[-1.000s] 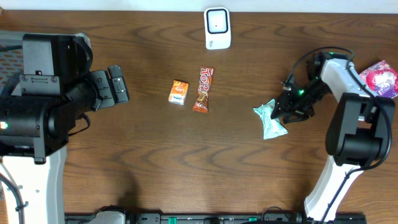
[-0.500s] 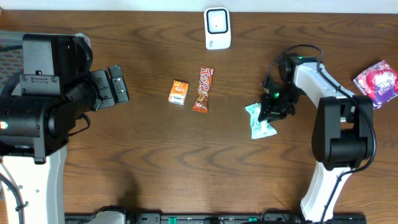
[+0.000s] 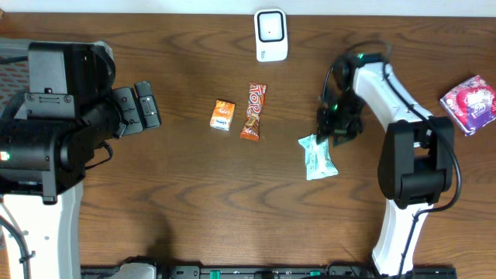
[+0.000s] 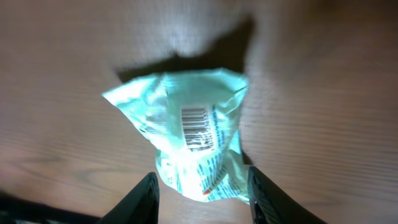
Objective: Scan the item barcode
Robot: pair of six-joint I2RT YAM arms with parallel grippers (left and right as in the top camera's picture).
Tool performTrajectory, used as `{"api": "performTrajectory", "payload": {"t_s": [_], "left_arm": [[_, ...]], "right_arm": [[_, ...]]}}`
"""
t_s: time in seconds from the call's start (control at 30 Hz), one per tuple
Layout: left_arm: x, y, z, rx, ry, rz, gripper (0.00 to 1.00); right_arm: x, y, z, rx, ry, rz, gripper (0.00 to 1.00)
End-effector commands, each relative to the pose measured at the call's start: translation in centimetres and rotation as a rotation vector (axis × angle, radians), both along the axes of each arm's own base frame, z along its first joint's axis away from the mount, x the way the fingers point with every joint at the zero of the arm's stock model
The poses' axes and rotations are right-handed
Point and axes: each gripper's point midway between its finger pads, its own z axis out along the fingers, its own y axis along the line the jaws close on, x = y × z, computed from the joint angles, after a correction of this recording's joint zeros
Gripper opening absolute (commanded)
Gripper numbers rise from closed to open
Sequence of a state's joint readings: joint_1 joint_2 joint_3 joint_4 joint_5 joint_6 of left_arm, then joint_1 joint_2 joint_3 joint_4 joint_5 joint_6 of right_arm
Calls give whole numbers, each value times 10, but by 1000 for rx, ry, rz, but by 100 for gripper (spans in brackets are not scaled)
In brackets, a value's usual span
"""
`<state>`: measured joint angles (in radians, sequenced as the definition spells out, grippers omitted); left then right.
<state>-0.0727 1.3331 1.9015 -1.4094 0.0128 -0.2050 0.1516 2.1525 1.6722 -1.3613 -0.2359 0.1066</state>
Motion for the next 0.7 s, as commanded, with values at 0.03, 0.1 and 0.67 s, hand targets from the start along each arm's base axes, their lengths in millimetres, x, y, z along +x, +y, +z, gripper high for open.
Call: {"api": "performTrajectory", "payload": {"t_s": [0.03, 0.1, 0.67], "left_arm": [[0, 2, 1, 10, -3, 0, 98], [0, 2, 1, 10, -3, 0, 98], [0, 2, 1, 10, -3, 0, 98]], "right_arm": [[14, -4, 14, -21, -46, -11, 35], [10, -2, 14, -42, -39, 12, 31], [-23, 18, 7, -667, -174, 195, 63]]}}
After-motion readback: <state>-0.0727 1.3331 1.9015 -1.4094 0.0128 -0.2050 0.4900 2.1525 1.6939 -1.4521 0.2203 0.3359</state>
